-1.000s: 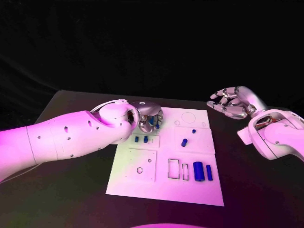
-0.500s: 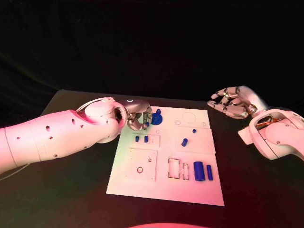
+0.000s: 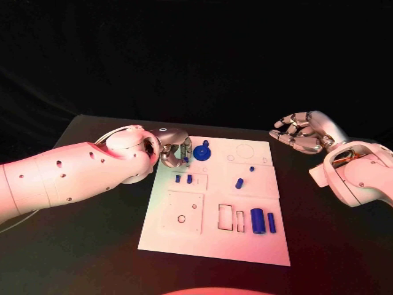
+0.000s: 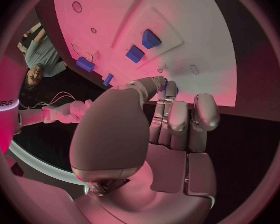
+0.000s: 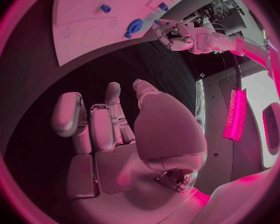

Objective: Assemble the parts on the task board

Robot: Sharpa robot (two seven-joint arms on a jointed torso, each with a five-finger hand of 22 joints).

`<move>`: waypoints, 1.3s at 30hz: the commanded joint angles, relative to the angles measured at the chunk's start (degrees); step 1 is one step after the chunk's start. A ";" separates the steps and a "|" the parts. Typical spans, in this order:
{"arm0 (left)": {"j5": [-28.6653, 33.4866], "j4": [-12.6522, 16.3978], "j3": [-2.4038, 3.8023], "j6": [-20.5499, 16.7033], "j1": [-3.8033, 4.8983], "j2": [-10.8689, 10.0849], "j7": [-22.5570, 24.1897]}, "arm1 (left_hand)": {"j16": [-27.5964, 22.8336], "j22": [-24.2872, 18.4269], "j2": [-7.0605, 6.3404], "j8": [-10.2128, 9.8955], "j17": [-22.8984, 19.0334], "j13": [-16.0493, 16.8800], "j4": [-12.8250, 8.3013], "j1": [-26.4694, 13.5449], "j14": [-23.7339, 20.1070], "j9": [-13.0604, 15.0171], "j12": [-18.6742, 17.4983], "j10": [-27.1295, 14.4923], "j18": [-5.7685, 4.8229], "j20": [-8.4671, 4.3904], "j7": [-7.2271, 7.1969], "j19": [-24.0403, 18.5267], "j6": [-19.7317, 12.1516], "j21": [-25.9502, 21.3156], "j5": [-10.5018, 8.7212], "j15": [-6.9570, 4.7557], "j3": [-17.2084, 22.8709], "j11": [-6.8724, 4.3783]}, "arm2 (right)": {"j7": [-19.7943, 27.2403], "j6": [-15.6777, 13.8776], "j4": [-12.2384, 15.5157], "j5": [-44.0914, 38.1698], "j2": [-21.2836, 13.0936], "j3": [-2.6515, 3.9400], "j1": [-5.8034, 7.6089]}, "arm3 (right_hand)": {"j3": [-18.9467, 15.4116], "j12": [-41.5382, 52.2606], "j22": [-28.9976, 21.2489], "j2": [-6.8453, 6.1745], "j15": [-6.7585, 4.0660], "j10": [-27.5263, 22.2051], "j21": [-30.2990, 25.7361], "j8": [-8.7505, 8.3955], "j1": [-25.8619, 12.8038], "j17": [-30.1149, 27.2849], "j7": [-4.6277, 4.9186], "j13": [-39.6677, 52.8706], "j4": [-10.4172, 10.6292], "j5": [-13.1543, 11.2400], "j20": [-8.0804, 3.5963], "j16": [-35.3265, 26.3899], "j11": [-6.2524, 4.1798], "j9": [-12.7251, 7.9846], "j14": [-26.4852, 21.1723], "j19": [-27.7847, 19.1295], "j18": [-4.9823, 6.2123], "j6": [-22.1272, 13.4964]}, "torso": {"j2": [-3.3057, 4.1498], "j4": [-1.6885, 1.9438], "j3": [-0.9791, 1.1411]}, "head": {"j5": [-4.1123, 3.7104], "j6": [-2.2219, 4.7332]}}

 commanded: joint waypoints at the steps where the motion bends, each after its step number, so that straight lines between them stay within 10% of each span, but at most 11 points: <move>1: 0.85 -0.21 0.00 0.98 -0.10 0.26 -0.13 | 0.16 0.01 -0.22 -0.20 -0.06 -0.08 0.11 -0.56 0.18 0.08 -0.32 0.30 -0.61 0.15 0.02 0.13 0.38 0.15 -0.03 -0.10 -0.23 0.01 | 0.47 0.20 -0.01 -0.33 0.07 0.00 -0.06 | -0.02 -0.26 -0.05 0.18 -0.38 -0.33 -0.33 0.30 0.25 -0.06 -0.13 -0.05 0.07 0.30 -0.02 -0.39 -0.11 0.05 -0.08 -0.50 0.78 0.37 | 0.05 -0.02 0.04 | 0.07 -0.13; 39: 2.03 -1.34 -0.63 4.01 -0.59 1.25 -0.90 | 0.13 -0.13 -0.19 -0.34 -0.21 -0.13 0.13 -0.58 0.11 0.08 -0.54 0.37 -0.56 0.15 -0.01 -0.02 0.40 0.00 -0.11 -0.13 -0.20 -0.02 | 0.39 0.18 0.15 -0.33 0.03 0.00 -0.07 | -0.05 -0.29 -0.21 0.19 -0.40 -0.18 -0.60 0.33 0.11 -0.19 -0.16 -0.21 0.06 0.33 -0.03 -0.56 -0.13 0.06 -0.08 -0.54 0.82 0.38 | 0.02 -0.07 0.06 | 0.13 -0.62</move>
